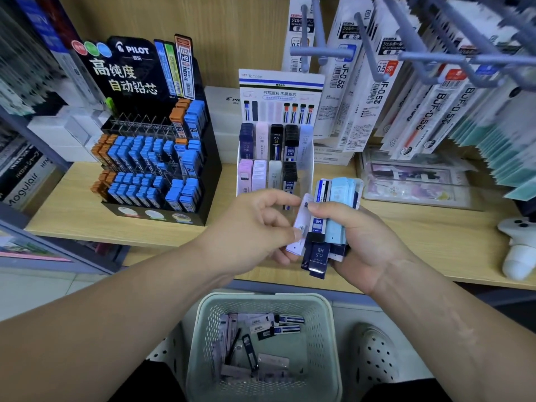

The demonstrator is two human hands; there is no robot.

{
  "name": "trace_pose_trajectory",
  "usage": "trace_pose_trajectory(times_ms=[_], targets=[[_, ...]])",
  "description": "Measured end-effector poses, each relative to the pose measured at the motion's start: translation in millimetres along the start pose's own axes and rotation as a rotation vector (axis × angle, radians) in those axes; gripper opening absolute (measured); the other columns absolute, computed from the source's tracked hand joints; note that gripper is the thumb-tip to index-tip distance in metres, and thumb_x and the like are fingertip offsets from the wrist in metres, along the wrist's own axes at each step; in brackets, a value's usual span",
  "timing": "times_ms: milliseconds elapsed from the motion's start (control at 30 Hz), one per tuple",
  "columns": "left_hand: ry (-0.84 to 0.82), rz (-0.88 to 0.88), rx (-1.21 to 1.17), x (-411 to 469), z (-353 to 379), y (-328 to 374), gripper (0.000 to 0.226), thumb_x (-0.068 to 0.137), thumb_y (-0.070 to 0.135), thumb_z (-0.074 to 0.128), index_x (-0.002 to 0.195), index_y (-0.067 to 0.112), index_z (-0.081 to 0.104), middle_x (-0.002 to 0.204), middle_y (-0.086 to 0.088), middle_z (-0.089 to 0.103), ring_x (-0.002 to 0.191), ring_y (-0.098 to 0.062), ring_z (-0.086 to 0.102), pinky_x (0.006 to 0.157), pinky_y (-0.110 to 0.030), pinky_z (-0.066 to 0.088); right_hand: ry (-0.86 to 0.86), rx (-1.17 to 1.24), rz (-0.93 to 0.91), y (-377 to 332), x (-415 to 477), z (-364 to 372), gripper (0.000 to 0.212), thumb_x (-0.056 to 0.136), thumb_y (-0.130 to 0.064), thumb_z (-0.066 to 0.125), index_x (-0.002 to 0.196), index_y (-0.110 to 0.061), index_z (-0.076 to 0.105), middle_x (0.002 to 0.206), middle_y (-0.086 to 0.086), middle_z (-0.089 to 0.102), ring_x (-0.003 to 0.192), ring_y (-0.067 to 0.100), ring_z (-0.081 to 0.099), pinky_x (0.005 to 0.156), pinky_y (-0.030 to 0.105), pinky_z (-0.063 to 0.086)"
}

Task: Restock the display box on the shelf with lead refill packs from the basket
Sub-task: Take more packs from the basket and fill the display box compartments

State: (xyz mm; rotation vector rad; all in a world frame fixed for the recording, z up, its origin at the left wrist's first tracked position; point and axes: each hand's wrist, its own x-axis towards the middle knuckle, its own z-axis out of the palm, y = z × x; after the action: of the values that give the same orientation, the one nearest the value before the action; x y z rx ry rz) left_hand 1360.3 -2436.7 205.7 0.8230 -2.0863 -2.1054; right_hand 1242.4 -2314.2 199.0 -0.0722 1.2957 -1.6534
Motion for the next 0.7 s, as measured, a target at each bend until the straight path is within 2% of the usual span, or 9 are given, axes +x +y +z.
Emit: trace_pose_trajectory(times_ms=[133, 200, 267, 333, 400, 467, 500, 567, 700], targets=[[-0.067, -0.052, -0.071, 1.0, -1.7, -0.2, 0.070, 0.089, -0.007, 0.064, 0.147, 0.022, 0.040, 0.081, -0.018, 0.062, 0.070, -0.034, 0.069, 0.064, -0.033, 0.059, -0.005, -0.003, 0.003, 0.7, 1.4, 0.1, 0.022, 0.084, -0.004, 0.068, 0.105, -0.008, 0.068, 0.085, 0.016, 0.070, 0.072, 0.032, 0.070, 0.067, 0.046, 0.061], [-0.096, -0.060, -0.055, 2.5, -4.0, -1.0, 0.072, 0.090, -0.008, 0.061, 0.149, 0.024, 0.037, 0.084, -0.018, 0.056, 0.071, -0.034, 0.068, 0.062, -0.031, 0.057, -0.013, -0.005, 0.007, 1.0, 1.6, 0.3, 0.029, 0.082, -0.005, 0.069, 0.111, -0.006, 0.068, 0.092, 0.019, 0.069, 0.076, 0.034, 0.069, 0.067, 0.046, 0.061], [-0.120, -0.062, -0.012, 3.6, -6.7, -1.2, 0.070, 0.090, -0.010, 0.059, 0.148, 0.026, 0.040, 0.089, -0.025, 0.055, 0.070, -0.032, 0.069, 0.062, -0.030, 0.056, -0.018, -0.011, 0.015, 0.5, 1.5, -0.2, 0.032, 0.083, -0.005, 0.069, 0.115, -0.004, 0.067, 0.094, 0.019, 0.070, 0.077, 0.033, 0.070, 0.066, 0.046, 0.061], [-0.151, -0.059, 0.031, 3.1, -8.6, -0.4, 0.068, 0.090, -0.011, 0.057, 0.144, 0.028, 0.045, 0.095, -0.028, 0.058, 0.069, -0.031, 0.070, 0.063, -0.033, 0.057, -0.034, -0.020, 0.010, -1.5, 0.6, -1.0, 0.026, 0.085, -0.004, 0.067, 0.111, -0.003, 0.068, 0.085, 0.015, 0.072, 0.068, 0.028, 0.070, 0.058, 0.039, 0.059], [-0.163, -0.048, 0.048, 3.7, -9.9, -0.4, 0.062, 0.087, -0.014, 0.057, 0.133, 0.027, 0.052, 0.088, -0.018, 0.063, 0.066, -0.029, 0.068, 0.064, -0.039, 0.059, -0.048, -0.024, 0.003, -3.1, -0.6, -1.6, 0.019, 0.086, -0.002, 0.064, 0.105, -0.005, 0.067, 0.077, 0.012, 0.071, 0.060, 0.023, 0.069, 0.053, 0.034, 0.056], [-0.138, -0.031, 0.060, 4.1, -10.4, -0.8, 0.058, 0.084, -0.015, 0.059, 0.123, 0.027, 0.055, 0.080, -0.009, 0.064, 0.060, -0.024, 0.065, 0.063, -0.040, 0.058, -0.056, -0.043, -0.005, -2.8, -0.7, -2.0, 0.019, 0.086, -0.002, 0.065, 0.105, -0.005, 0.068, 0.082, 0.014, 0.072, 0.064, 0.025, 0.069, 0.061, 0.040, 0.059], [-0.119, -0.013, 0.083, 3.8, -10.2, -1.4, 0.057, 0.083, -0.015, 0.060, 0.121, 0.028, 0.056, 0.082, -0.011, 0.064, 0.057, -0.022, 0.063, 0.060, -0.039, 0.057, -0.051, -0.062, -0.009, -1.8, -0.4, -2.0, 0.021, 0.085, -0.002, 0.066, 0.106, -0.005, 0.068, 0.086, 0.015, 0.073, 0.069, 0.027, 0.070, 0.067, 0.044, 0.060], [-0.100, 0.032, 0.150, 2.7, -8.8, -3.6, 0.060, 0.083, -0.013, 0.063, 0.124, 0.030, 0.056, 0.088, -0.017, 0.063, 0.053, -0.019, 0.059, 0.057, -0.035, 0.056, -0.030, -0.097, -0.008, 0.2, -0.5, -1.0, 0.025, 0.084, -0.001, 0.067, 0.108, -0.004, 0.069, 0.090, 0.017, 0.073, 0.072, 0.030, 0.070, 0.073, 0.046, 0.059], [-0.102, 0.035, 0.122, 2.5, -11.3, -5.1, 0.059, 0.087, -0.007, 0.066, 0.132, 0.031, 0.059, 0.085, -0.007, 0.062, 0.057, -0.018, 0.058, 0.058, -0.030, 0.053, -0.005, -0.087, -0.027, 0.6, -0.1, -0.6, 0.018, 0.084, 0.000, 0.067, 0.101, -0.007, 0.069, 0.084, 0.014, 0.073, 0.067, 0.027, 0.069, 0.061, 0.037, 0.057]])
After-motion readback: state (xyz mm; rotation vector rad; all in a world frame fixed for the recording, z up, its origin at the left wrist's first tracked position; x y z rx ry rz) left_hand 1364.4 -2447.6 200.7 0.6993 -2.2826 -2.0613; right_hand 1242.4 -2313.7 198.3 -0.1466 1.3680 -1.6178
